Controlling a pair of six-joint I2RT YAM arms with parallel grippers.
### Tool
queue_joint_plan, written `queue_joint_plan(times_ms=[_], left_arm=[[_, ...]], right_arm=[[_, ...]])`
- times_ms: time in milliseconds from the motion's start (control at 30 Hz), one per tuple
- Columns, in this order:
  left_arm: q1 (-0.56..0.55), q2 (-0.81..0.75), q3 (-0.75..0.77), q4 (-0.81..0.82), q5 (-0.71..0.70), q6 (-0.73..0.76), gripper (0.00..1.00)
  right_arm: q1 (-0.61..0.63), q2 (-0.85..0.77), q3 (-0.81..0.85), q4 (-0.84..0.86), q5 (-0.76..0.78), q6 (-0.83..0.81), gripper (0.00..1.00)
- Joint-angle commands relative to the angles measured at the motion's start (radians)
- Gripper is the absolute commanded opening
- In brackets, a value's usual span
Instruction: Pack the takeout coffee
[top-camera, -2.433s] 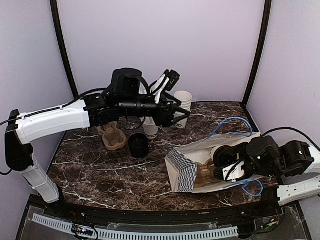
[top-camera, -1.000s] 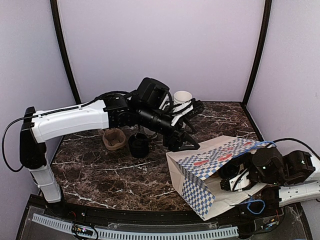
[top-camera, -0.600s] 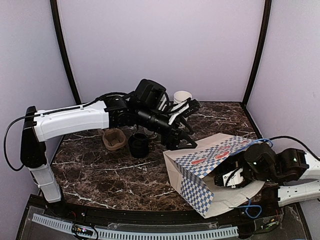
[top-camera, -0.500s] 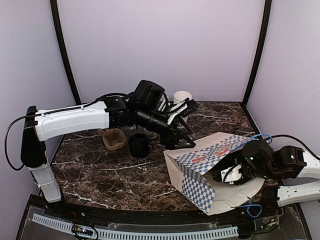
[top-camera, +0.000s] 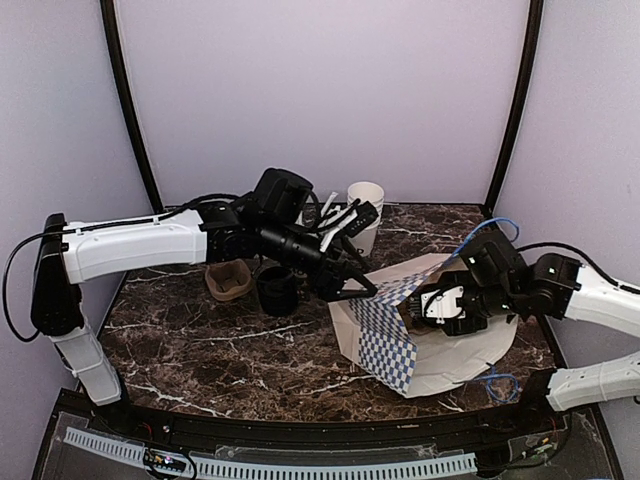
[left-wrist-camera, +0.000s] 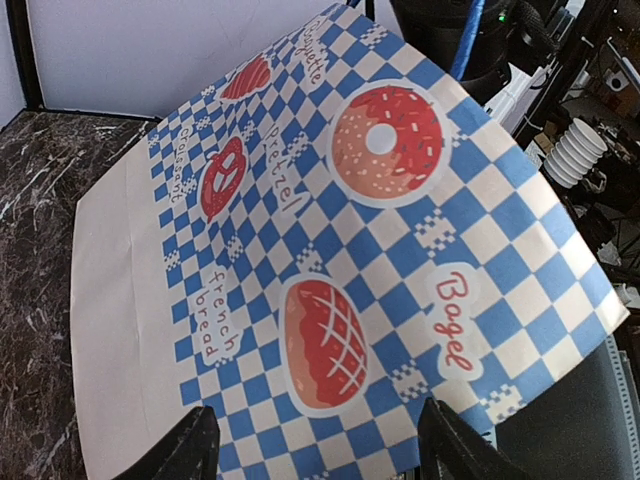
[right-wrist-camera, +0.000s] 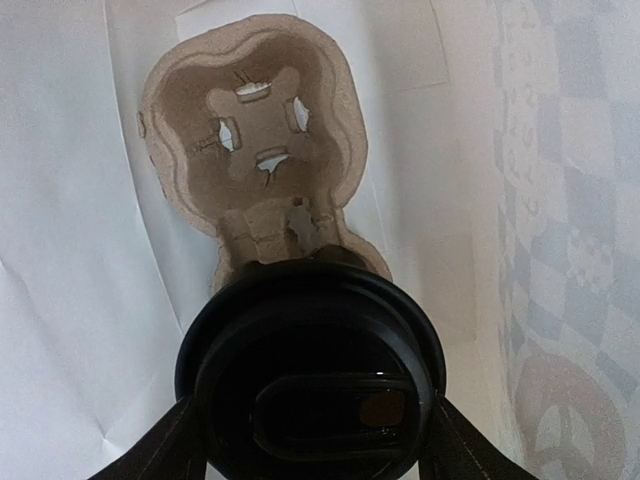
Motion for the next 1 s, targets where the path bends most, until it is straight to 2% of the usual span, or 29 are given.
queue_joint_plan(times_ms=[0, 300, 533, 600, 700, 767, 867, 967], left_arm=[[0.033, -0.092, -0.047, 0.072, 0.05, -0.056, 0.71], [0.113, -0.126, -0.123, 0.141, 0.085, -0.161, 0.72], [0.108, -0.234, -0.241, 0.231, 0.015, -0.13, 0.75], [0.085, -0.288, -0.285, 0.27, -0.044, -0.098, 0.73], [0.003, -0.363, -0.309, 0.265, -0.175, 0.087, 0.71], [-0.077, -0.34, -0.254, 0.168, -0.294, 0.193, 0.71], [-0.145, -0.241, -0.071, -0.01, -0.334, 0.262, 0.69], [-0.186, -0.126, 0.03, -0.063, -0.371, 0.314, 0.69]], right_arm=[[-0.081, 0.109, 0.088, 0.024, -0.1, 0.021, 0.55], [-0.169, 0.311, 0.263, -0.031, -0.149, 0.046, 0.54], [-0.204, 0.458, 0.364, -0.102, -0.148, 0.082, 0.55], [-0.216, 0.499, 0.397, -0.132, -0.164, 0.099, 0.55], [-0.232, 0.531, 0.433, -0.152, -0.179, 0.114, 0.55], [-0.233, 0.539, 0.445, -0.156, -0.182, 0.115, 0.55], [-0.235, 0.551, 0.459, -0.159, -0.182, 0.116, 0.55], [-0.235, 0.573, 0.474, -0.162, -0.184, 0.123, 0.55]])
